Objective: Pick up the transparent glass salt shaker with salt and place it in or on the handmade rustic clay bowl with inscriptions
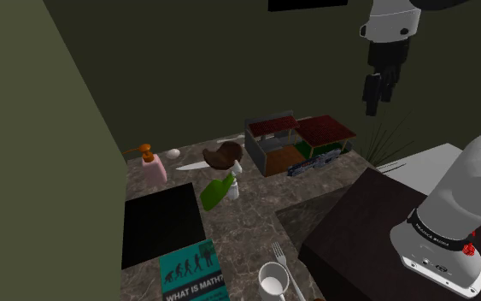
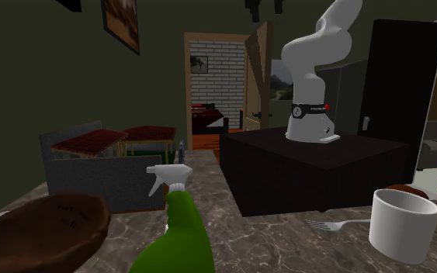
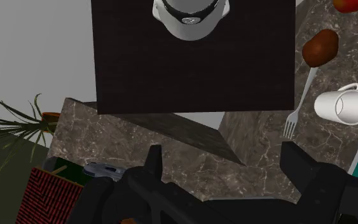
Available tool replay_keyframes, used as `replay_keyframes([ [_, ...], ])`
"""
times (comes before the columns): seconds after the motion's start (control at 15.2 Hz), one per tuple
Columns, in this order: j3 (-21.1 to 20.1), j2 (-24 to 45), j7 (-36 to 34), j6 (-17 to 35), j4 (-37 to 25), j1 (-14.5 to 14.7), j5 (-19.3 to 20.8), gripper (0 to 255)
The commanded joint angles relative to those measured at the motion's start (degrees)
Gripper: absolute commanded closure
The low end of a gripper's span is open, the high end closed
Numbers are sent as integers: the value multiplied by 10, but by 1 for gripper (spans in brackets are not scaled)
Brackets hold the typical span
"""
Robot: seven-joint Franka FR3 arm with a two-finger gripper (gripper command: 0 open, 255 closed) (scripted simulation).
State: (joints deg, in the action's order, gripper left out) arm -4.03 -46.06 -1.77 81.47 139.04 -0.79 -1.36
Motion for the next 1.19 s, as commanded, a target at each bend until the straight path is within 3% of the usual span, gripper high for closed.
replay_keyframes([
  [0.0,0,0,0,0,0,0,0,0],
  [0.53,-2,68,45,207,91,22,-7,0],
  [1.12,-10,224,94,449,124,46,-17,0],
])
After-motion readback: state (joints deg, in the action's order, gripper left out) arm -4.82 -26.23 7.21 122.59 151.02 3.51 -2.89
